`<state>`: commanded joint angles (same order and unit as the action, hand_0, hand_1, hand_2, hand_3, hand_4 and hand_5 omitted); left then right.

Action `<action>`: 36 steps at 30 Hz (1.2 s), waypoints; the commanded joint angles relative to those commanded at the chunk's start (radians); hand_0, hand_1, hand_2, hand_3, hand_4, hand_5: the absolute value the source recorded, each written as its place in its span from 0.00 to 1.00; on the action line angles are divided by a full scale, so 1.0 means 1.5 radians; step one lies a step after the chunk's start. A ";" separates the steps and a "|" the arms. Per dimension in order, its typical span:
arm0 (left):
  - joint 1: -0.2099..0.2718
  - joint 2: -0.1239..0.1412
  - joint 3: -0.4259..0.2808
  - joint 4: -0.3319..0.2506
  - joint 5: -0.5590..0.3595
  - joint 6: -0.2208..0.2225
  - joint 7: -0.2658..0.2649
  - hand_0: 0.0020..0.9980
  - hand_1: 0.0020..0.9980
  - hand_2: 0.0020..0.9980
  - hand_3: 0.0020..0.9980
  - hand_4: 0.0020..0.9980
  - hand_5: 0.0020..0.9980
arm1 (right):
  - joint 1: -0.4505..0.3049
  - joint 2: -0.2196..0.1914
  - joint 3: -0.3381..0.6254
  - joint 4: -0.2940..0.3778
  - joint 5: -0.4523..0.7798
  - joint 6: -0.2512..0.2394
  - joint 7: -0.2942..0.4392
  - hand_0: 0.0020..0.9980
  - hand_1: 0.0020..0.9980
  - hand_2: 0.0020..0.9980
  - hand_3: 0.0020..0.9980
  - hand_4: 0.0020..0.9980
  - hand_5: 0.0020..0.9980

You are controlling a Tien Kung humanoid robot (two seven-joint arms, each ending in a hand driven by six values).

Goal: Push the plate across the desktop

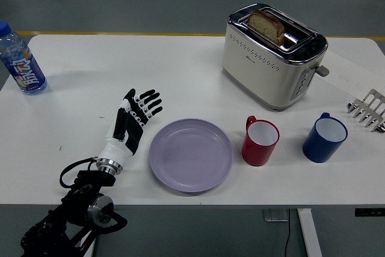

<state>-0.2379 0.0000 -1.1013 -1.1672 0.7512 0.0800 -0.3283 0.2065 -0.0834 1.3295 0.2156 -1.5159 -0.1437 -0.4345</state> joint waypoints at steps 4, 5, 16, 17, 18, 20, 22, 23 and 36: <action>-0.002 0.007 -0.041 0.006 0.015 -0.008 0.020 0.75 0.77 0.77 0.67 0.57 1.00 | -0.002 0.000 0.000 0.000 0.001 -0.001 0.000 0.68 0.64 0.71 0.59 0.29 0.18; -0.001 0.012 -0.050 0.006 0.019 -0.009 0.024 0.75 0.76 0.76 0.67 0.58 1.00 | -0.002 0.000 0.000 0.000 0.001 -0.001 0.000 0.68 0.64 0.71 0.59 0.29 0.17; 0.031 0.089 -0.198 -0.041 0.038 0.011 0.026 0.75 0.76 0.76 0.67 0.58 1.00 | -0.001 0.000 -0.003 -0.003 0.012 -0.006 0.007 0.68 0.64 0.71 0.59 0.29 0.17; 0.035 0.093 -0.211 -0.048 0.039 0.013 0.026 0.74 0.76 0.76 0.67 0.58 1.00 | 0.000 0.000 -0.003 -0.003 0.012 -0.006 0.007 0.68 0.64 0.71 0.59 0.29 0.17; 0.041 0.099 -0.229 -0.059 0.043 0.017 0.026 0.74 0.76 0.76 0.67 0.58 1.00 | 0.002 0.000 -0.003 -0.003 0.011 -0.006 0.008 0.68 0.64 0.71 0.59 0.29 0.17; 0.049 0.105 -0.256 -0.071 0.048 0.020 0.028 0.74 0.76 0.76 0.67 0.58 1.00 | 0.003 0.001 -0.003 -0.003 0.011 -0.006 0.008 0.68 0.64 0.71 0.59 0.29 0.17; 0.060 0.113 -0.283 -0.085 0.054 0.023 0.031 0.74 0.76 0.76 0.67 0.58 1.00 | 0.005 0.000 -0.004 -0.004 0.015 -0.007 0.009 0.68 0.64 0.71 0.59 0.29 0.17; 0.068 0.117 -0.307 -0.095 0.060 0.024 0.033 0.66 0.73 0.75 0.67 0.58 1.00 | 0.005 0.000 -0.005 -0.004 0.017 -0.007 0.010 0.68 0.64 0.71 0.59 0.29 0.17; 0.095 0.142 -0.520 -0.144 0.091 0.094 0.046 0.08 0.19 0.26 0.28 0.58 1.00 | 0.007 0.001 -0.004 -0.003 0.016 -0.006 0.007 0.68 0.64 0.71 0.59 0.29 0.17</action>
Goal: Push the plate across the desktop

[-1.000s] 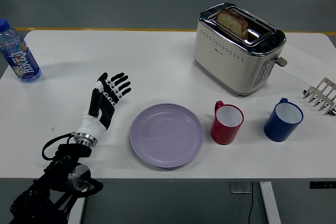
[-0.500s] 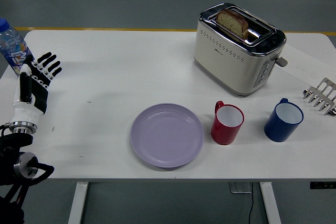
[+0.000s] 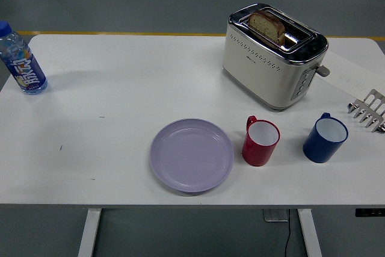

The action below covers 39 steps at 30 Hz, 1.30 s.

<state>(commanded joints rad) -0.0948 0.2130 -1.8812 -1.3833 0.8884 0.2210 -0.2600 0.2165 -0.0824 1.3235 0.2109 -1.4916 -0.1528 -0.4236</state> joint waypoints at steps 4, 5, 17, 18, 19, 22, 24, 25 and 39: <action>-0.004 0.011 -0.003 -0.012 0.027 0.089 -0.032 0.08 0.19 0.26 0.28 0.58 1.00 | 0.000 0.000 0.002 0.001 -0.003 0.001 -0.002 0.68 0.64 0.71 0.59 0.29 0.17; -0.006 0.011 -0.005 -0.014 0.021 0.114 -0.044 0.00 0.00 0.00 0.01 0.51 1.00 | 0.000 0.000 0.002 0.001 -0.003 0.001 -0.002 0.68 0.64 0.71 0.59 0.29 0.17; -0.016 0.015 0.003 -0.046 0.045 0.118 -0.055 0.00 0.00 0.00 0.03 0.37 0.92 | 0.002 0.000 0.002 0.001 -0.004 0.001 -0.002 0.68 0.64 0.71 0.59 0.29 0.17; -0.016 0.015 0.003 -0.046 0.045 0.118 -0.055 0.00 0.00 0.00 0.03 0.37 0.92 | 0.002 0.000 0.002 0.001 -0.004 0.001 -0.002 0.68 0.64 0.71 0.59 0.29 0.17; -0.017 0.016 0.003 -0.045 0.044 0.117 -0.056 0.00 0.00 0.00 0.03 0.37 0.92 | 0.002 0.000 0.001 0.001 -0.004 0.001 -0.002 0.68 0.64 0.71 0.59 0.29 0.17; -0.018 0.016 0.004 -0.043 0.043 0.114 -0.056 0.00 0.00 0.00 0.03 0.37 0.92 | 0.002 0.000 0.000 0.001 -0.004 0.001 -0.002 0.68 0.64 0.71 0.59 0.29 0.17; -0.018 0.015 0.004 -0.043 0.046 0.113 -0.056 0.00 0.00 0.00 0.03 0.37 0.88 | 0.002 0.000 0.000 0.000 -0.003 0.002 -0.001 0.68 0.64 0.71 0.59 0.29 0.17; -0.018 0.015 0.005 -0.043 0.046 0.113 -0.056 0.00 0.00 0.00 0.03 0.37 0.88 | 0.003 0.000 0.000 0.000 -0.003 0.002 -0.001 0.68 0.64 0.71 0.59 0.29 0.17; -0.016 0.019 0.016 -0.042 0.047 0.097 -0.058 0.00 0.00 0.00 0.03 0.36 0.78 | 0.001 -0.001 -0.002 0.002 -0.006 0.004 -0.005 0.68 0.64 0.71 0.59 0.29 0.17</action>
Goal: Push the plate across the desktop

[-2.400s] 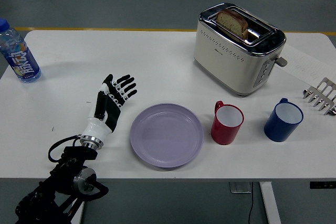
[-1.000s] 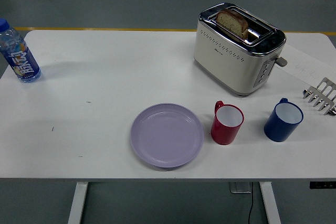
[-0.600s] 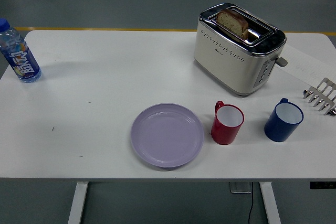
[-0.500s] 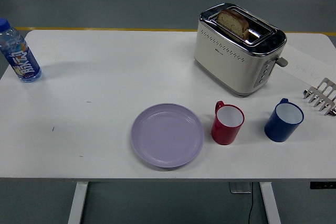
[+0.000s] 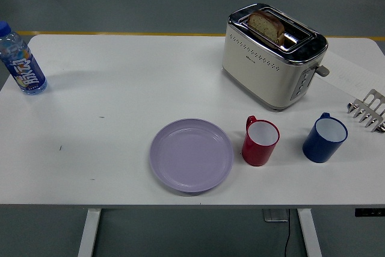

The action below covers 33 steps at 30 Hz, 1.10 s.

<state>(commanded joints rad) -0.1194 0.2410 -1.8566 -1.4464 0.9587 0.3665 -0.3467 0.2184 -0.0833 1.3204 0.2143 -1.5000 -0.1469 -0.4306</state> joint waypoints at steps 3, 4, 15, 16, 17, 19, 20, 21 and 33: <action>0.001 -0.001 0.006 0.001 0.002 0.000 0.000 0.00 0.00 0.00 0.03 0.36 0.76 | -0.002 0.000 -0.001 0.000 0.003 -0.001 -0.001 0.68 0.64 0.71 0.59 0.29 0.18; 0.002 -0.001 0.008 0.001 0.003 -0.001 0.001 0.00 0.00 0.00 0.03 0.36 0.76 | -0.002 0.000 -0.001 0.001 0.002 -0.001 -0.001 0.68 0.64 0.71 0.59 0.29 0.18; 0.003 -0.001 0.033 0.002 0.019 0.004 0.010 0.00 0.00 0.00 0.03 0.40 0.66 | -0.008 0.002 0.007 0.002 -0.008 -0.001 -0.006 0.68 0.64 0.71 0.59 0.29 0.17; 0.003 -0.002 0.034 0.002 0.017 0.007 0.010 0.00 0.00 0.00 0.03 0.40 0.66 | -0.009 0.002 0.007 0.002 -0.009 -0.001 -0.006 0.68 0.64 0.71 0.59 0.29 0.17; 0.002 -0.002 0.036 0.004 0.015 0.012 0.009 0.00 0.00 0.00 0.03 0.40 0.66 | -0.009 0.002 0.007 0.003 -0.009 -0.001 -0.006 0.68 0.64 0.71 0.59 0.29 0.17; 0.002 -0.002 0.040 0.005 0.005 0.026 -0.002 0.00 0.00 0.00 0.03 0.40 0.66 | -0.009 0.002 0.006 0.003 -0.008 -0.001 -0.006 0.68 0.64 0.71 0.59 0.29 0.17; 0.002 -0.002 0.041 0.006 0.003 0.029 -0.005 0.00 0.00 0.00 0.02 0.44 0.58 | -0.010 0.002 0.006 0.003 -0.008 -0.001 -0.006 0.68 0.64 0.71 0.59 0.29 0.17; 0.002 -0.003 0.042 0.006 -0.002 0.040 -0.019 0.00 0.00 0.00 0.02 0.44 0.58 | -0.010 0.002 0.007 0.003 -0.009 -0.001 -0.006 0.68 0.64 0.71 0.59 0.29 0.17; -0.002 -0.002 0.057 0.017 -0.017 0.065 -0.049 0.00 0.00 0.00 0.02 0.49 0.39 | -0.009 0.002 0.002 0.001 -0.003 -0.001 -0.002 0.68 0.64 0.71 0.59 0.29 0.17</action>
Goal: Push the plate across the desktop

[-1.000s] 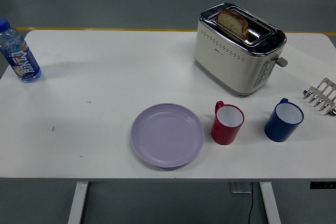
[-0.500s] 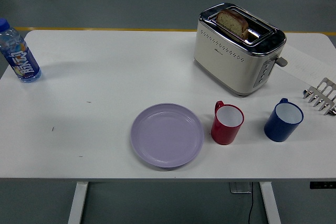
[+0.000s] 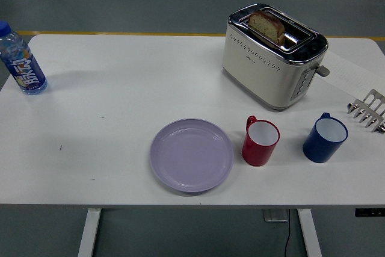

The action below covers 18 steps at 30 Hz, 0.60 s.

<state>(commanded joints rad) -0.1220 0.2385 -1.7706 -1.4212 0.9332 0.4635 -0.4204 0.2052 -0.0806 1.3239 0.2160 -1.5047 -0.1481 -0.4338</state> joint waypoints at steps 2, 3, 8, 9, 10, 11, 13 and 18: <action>-0.001 -0.001 0.003 0.002 -0.001 0.001 -0.002 0.00 0.00 0.00 0.02 0.49 0.39 | 0.001 0.000 0.000 0.000 0.000 0.000 0.001 0.68 0.64 0.71 0.59 0.29 0.17; -0.002 -0.001 0.004 0.002 -0.002 0.001 -0.003 0.00 0.00 0.00 0.02 0.49 0.39 | 0.001 0.000 0.000 0.000 0.000 0.000 0.001 0.68 0.64 0.71 0.59 0.29 0.17; -0.007 -0.001 0.010 0.008 -0.003 0.000 -0.002 0.00 0.00 0.00 0.02 0.52 0.32 | 0.003 -0.001 -0.002 0.000 0.003 0.000 0.001 0.68 0.64 0.71 0.59 0.29 0.17; -0.007 0.000 0.010 0.008 -0.004 0.000 -0.002 0.00 0.00 0.00 0.02 0.52 0.32 | 0.003 -0.001 -0.002 0.000 0.003 0.000 0.001 0.68 0.64 0.71 0.59 0.29 0.17; -0.008 0.000 0.011 0.008 -0.004 0.001 -0.003 0.00 0.00 0.00 0.02 0.52 0.32 | 0.004 -0.001 -0.003 0.000 0.005 -0.001 0.001 0.68 0.64 0.71 0.59 0.29 0.17; -0.008 0.000 0.011 0.008 -0.004 -0.003 -0.001 0.00 0.00 0.00 0.02 0.52 0.31 | 0.004 -0.001 -0.003 -0.001 0.005 -0.001 0.001 0.68 0.64 0.71 0.59 0.29 0.18; -0.008 0.000 0.009 0.007 -0.003 -0.013 0.004 0.00 0.00 0.00 0.02 0.52 0.31 | 0.004 -0.001 -0.003 -0.001 0.004 -0.001 0.001 0.68 0.64 0.71 0.59 0.29 0.18; -0.008 0.000 0.013 0.007 0.002 -0.020 0.010 0.00 0.00 0.00 0.02 0.52 0.31 | 0.005 -0.001 -0.002 -0.001 0.003 0.000 0.002 0.68 0.64 0.71 0.59 0.29 0.17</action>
<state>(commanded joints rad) -0.1336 0.2390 -1.7511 -1.4113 0.9362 0.4341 -0.4058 0.2123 -0.0821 1.3212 0.2148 -1.4999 -0.1484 -0.4314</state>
